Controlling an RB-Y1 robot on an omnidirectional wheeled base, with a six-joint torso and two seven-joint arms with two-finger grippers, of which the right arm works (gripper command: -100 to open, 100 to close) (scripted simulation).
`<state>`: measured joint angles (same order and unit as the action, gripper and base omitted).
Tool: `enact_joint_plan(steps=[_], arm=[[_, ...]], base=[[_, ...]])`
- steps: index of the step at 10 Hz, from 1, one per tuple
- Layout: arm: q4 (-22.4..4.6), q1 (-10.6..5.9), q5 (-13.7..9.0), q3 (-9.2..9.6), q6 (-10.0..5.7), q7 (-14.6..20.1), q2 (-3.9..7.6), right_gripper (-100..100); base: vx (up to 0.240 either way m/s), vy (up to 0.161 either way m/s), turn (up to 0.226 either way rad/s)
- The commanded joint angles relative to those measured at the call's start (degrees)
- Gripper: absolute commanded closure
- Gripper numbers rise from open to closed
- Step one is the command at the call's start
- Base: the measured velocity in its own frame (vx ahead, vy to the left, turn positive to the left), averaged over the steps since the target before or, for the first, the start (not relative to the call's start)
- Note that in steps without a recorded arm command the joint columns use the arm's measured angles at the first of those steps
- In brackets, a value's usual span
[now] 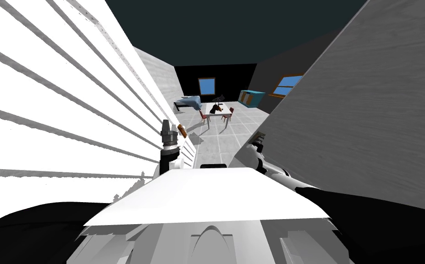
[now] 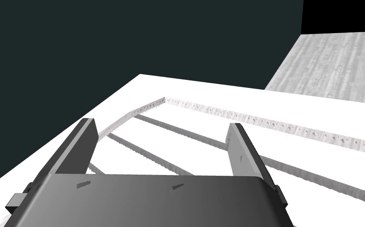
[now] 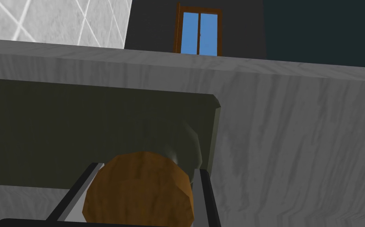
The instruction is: Push the door open
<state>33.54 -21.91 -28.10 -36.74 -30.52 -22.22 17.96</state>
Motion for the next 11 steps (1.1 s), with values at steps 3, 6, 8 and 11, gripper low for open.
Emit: enact_joint_plan(steps=[3,6,8,11], arm=[[-1.04,-0.33,-0.59,-1.04,-0.77,-0.46,1.06,100],[-1.27,-0.10,-1.50,-2.75,-1.15,-1.58,1.53,100],[-1.46,0.08,-2.21,-4.07,-1.46,-2.45,1.90,100],[-0.78,0.81,-3.09,-5.73,-1.27,-3.72,1.91,100]], base=[[0.130,-0.026,-0.024],[0.143,-0.024,-0.024],[0.166,-0.023,-0.031],[0.141,-0.036,-0.032]])
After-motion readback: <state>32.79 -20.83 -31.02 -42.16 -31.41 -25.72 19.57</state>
